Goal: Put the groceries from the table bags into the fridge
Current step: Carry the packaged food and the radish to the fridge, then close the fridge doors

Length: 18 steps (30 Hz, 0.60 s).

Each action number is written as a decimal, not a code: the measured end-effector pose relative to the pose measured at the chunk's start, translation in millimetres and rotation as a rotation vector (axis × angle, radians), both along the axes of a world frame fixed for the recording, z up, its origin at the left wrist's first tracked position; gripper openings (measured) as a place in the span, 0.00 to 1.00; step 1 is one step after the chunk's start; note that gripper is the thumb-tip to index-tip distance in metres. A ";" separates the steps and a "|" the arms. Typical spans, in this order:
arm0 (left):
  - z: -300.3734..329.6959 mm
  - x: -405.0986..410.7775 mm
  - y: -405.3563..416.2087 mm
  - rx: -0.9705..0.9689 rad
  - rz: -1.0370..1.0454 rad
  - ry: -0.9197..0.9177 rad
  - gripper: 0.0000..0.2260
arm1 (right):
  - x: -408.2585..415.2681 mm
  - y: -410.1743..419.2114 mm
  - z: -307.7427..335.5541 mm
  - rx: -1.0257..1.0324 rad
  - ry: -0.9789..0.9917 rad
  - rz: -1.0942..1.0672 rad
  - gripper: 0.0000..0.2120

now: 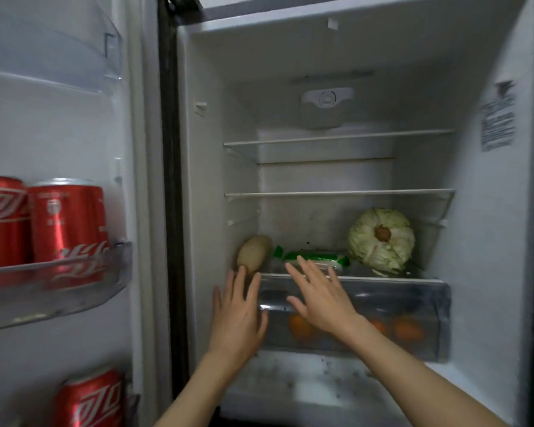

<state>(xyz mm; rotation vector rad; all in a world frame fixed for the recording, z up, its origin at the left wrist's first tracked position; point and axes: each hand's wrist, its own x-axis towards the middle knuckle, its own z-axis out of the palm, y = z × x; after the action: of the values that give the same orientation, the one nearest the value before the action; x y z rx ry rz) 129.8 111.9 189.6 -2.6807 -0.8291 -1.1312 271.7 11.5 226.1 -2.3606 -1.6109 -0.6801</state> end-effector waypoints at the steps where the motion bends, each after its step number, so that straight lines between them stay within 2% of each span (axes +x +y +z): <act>1: -5.0 -11.3 -8.8 0.027 -0.020 0.034 0.30 | -12.5 -14.6 -7.0 0.017 -0.013 -0.023 0.31; 5: -8.9 -54.5 -44.1 0.065 -0.063 0.051 0.30 | -58.4 -71.4 -26.3 0.001 0.000 -0.115 0.33; 7: -5.5 -71.2 -56.7 0.008 -0.094 0.023 0.29 | -76.7 -99.2 -20.6 -0.029 -0.003 -0.153 0.34; 10: 9.5 -99.9 -79.2 0.061 -0.123 -0.057 0.27 | -103.9 -136.8 -2.6 0.006 -0.032 -0.192 0.34; 15: 16.1 -149.4 -109.2 0.135 -0.186 -0.101 0.26 | -157.8 -177.3 0.7 0.080 -0.054 -0.195 0.34; 18: 10.3 -181.9 -122.4 0.132 -0.146 -0.091 0.25 | -188.6 -189.0 -13.3 0.067 -0.053 -0.189 0.33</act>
<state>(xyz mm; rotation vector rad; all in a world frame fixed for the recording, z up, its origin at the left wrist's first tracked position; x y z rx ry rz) -52.1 -10.5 199.9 -2.6334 -0.5568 -1.2988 83.0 -177.4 212.7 -2.4867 -1.3725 -0.8256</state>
